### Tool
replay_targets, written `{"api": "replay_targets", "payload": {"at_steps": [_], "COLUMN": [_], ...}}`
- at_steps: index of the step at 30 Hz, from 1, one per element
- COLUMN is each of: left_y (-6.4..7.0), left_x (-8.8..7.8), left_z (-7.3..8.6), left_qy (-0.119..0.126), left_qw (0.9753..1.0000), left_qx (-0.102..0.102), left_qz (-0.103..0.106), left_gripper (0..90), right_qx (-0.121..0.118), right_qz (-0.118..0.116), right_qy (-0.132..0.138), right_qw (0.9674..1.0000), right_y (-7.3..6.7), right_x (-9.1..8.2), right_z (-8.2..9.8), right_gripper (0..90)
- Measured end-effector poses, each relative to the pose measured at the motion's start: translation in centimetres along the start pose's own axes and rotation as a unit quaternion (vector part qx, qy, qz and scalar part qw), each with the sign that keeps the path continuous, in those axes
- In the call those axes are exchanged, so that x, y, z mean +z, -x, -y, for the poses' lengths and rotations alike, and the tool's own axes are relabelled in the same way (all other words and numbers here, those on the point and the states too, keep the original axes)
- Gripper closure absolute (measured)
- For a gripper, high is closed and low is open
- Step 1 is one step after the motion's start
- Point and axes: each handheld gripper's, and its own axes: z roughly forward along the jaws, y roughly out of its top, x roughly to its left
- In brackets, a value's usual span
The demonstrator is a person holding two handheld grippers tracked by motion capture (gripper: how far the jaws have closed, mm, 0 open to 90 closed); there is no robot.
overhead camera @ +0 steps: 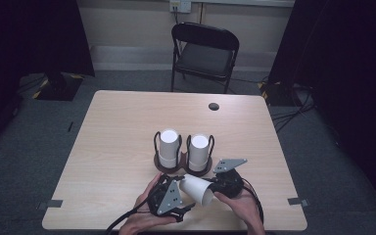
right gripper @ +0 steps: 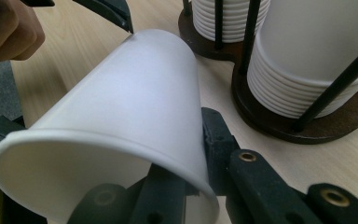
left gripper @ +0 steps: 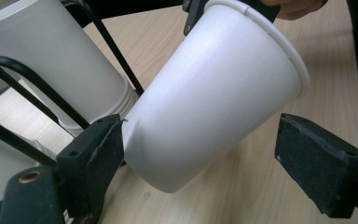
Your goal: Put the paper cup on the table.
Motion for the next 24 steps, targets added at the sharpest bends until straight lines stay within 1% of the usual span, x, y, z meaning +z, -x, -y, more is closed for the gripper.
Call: {"api": "replay_targets", "payload": {"at_steps": [2,3,6,7,9,10,11,12,13,14,16,18,19,20,21,24], "left_y": [0.1,0.2,0.4,0.4,0.6,0.8,0.9,1.0,1.1,1.2,1.3,1.4,1.4,1.5,1.6,1.7], "left_x": [0.2,0.2,0.4,0.5,0.7,0.8,0.8,0.9,1.0,1.1,1.2,1.5,1.5,1.6,1.6,1.9], "left_z": [0.0,0.0,0.0,0.0,0.0,0.0,0.0,0.0,-0.1,-0.2,-0.3,-0.4,-0.5,-0.6,-0.7,-0.9], "left_qy": [-0.001,-0.002,-0.004,-0.005,-0.017,-0.016,-0.017,-0.018,-0.018,-0.013,-0.018,-0.014,-0.016,-0.013,-0.015,-0.016], "left_qw": [0.9999,0.9999,0.9995,0.9994,0.9989,0.9986,0.9988,0.9987,0.9984,0.9985,0.9977,0.9981,0.9976,0.9976,0.9974,0.9966], "left_qx": [0.005,0.007,0.021,0.023,0.03,0.031,0.027,0.029,0.033,0.031,0.042,0.037,0.045,0.044,0.045,0.054], "left_qz": [-0.011,-0.015,-0.022,-0.025,-0.033,-0.04,-0.037,-0.037,-0.042,-0.044,-0.049,-0.048,-0.05,-0.052,-0.054,-0.059], "left_gripper": [15.4,15.3,14.6,14.5,15.1,15.4,15.6,15.6,15.6,15.7,15.6,15.4,15.5,15.5,15.5,15.4], "right_qx": [0.0,0.0,-0.005,-0.006,-0.003,-0.003,-0.002,-0.001,-0.001,0.002,0.004,0.004,0.004,0.005,0.005,0.003], "right_qz": [-0.004,-0.002,-0.003,-0.003,-0.001,-0.001,-0.002,-0.004,-0.005,-0.004,-0.002,-0.004,-0.004,-0.006,-0.01,-0.014], "right_qy": [-0.006,-0.006,-0.008,-0.009,-0.008,-0.008,-0.008,-0.009,-0.009,-0.006,-0.005,-0.005,-0.005,-0.003,-0.003,-0.002], "right_qw": [1.0,1.0,0.9999,0.9999,1.0,1.0,1.0,1.0,0.9999,1.0,1.0,1.0,1.0,1.0,0.9999,0.9999], "right_y": [0.0,0.0,-0.1,-0.1,-0.1,-0.1,0.0,0.0,0.0,0.0,0.0,0.0,0.0,0.0,0.0,-0.2], "right_x": [0.0,0.0,0.0,0.0,0.0,0.0,0.0,0.1,0.1,0.1,0.1,0.1,0.1,0.1,0.1,0.3], "right_z": [-0.1,-0.2,-0.3,-0.4,-0.5,-0.5,-0.5,-0.5,-0.5,-0.5,-0.6,-0.7,-0.8,-0.8,-0.9,-1.2], "right_gripper": [87.2,87.2,87.2,87.3,87.6,87.7,87.9,88.0,88.1,88.3,88.3,88.5,88.6,88.8,89.0,89.1]}}
